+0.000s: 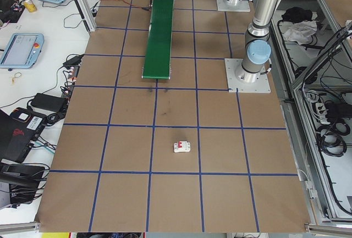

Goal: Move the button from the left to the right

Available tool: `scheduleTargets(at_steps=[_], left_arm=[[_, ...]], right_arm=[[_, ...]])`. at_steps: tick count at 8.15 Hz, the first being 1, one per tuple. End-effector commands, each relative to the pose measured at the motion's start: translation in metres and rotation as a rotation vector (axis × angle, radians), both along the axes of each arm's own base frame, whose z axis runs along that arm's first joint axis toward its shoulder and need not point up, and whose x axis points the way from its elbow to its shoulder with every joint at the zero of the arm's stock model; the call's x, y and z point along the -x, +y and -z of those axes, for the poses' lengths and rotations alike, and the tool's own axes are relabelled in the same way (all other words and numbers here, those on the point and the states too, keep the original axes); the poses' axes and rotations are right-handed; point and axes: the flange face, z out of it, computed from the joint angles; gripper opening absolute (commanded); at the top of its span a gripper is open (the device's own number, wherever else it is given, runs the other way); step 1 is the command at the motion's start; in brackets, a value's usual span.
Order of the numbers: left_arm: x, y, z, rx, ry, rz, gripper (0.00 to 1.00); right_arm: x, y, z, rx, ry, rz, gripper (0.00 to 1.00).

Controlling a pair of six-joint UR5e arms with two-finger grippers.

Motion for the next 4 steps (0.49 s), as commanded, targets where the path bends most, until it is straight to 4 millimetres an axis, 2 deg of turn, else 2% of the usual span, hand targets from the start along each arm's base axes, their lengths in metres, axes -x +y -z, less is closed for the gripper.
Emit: scheduleTargets(at_steps=[1,2,4], left_arm=[[-0.001,0.001,0.000,0.001,-0.012,0.001,1.00],[-0.001,0.001,-0.001,0.004,-0.012,0.000,1.00],[-0.001,0.001,-0.001,0.004,-0.012,0.000,1.00]], right_arm=[[-0.163,-0.042,-0.042,0.032,-0.030,0.142,1.00],[-0.228,-0.049,-0.042,0.043,-0.059,0.193,1.00],[-0.342,-0.043,-0.038,0.045,-0.141,0.399,1.00]])
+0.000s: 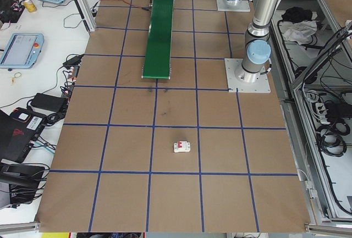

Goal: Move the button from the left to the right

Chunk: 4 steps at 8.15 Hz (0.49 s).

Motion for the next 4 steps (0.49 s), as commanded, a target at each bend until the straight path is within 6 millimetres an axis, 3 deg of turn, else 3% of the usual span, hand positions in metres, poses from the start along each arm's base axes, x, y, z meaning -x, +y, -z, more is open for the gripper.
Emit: scheduleTargets(at_steps=[1,2,4], left_arm=[[0.000,0.000,-0.001,0.002,-0.001,-0.001,1.00],[-0.001,0.002,-0.001,0.002,-0.002,0.000,1.00],[-0.002,0.008,0.004,-0.007,-0.004,-0.002,1.00]], right_arm=[[-0.150,0.016,0.003,-0.003,-0.084,0.237,1.00],[-0.172,0.022,0.006,-0.013,-0.109,0.310,1.00],[-0.185,0.028,0.011,-0.045,-0.131,0.355,1.00]])
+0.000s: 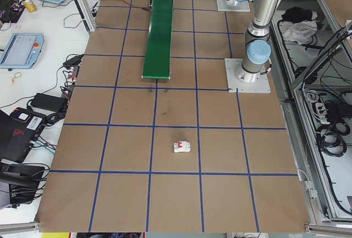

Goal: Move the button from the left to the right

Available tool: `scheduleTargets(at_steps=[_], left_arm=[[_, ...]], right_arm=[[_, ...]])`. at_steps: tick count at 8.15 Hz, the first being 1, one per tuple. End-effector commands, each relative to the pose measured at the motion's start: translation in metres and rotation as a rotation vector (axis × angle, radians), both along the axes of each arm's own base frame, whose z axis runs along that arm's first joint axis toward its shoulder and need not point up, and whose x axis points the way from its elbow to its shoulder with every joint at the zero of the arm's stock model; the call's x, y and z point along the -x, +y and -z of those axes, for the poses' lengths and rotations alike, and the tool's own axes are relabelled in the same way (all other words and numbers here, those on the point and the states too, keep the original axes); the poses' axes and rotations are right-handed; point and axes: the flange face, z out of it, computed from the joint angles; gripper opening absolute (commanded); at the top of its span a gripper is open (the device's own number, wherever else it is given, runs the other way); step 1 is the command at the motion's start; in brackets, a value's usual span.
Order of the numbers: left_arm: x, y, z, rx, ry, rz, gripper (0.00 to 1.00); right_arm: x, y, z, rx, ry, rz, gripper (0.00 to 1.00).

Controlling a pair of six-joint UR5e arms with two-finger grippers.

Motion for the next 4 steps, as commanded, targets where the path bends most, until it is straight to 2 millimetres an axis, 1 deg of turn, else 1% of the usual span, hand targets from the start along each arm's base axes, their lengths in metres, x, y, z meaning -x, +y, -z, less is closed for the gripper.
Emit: scheduleTargets(at_steps=[1,2,4], left_arm=[[-0.001,0.006,0.006,-0.010,-0.002,-0.001,1.00],[-0.001,0.008,0.004,-0.006,-0.003,-0.001,1.00],[-0.003,0.016,-0.007,0.012,0.000,-0.001,1.00]], right_arm=[[-0.022,0.008,0.008,-0.034,-0.025,0.050,1.00],[-0.021,0.007,0.012,-0.044,-0.020,0.051,1.00],[-0.021,0.007,0.013,-0.045,-0.017,0.050,1.00]])
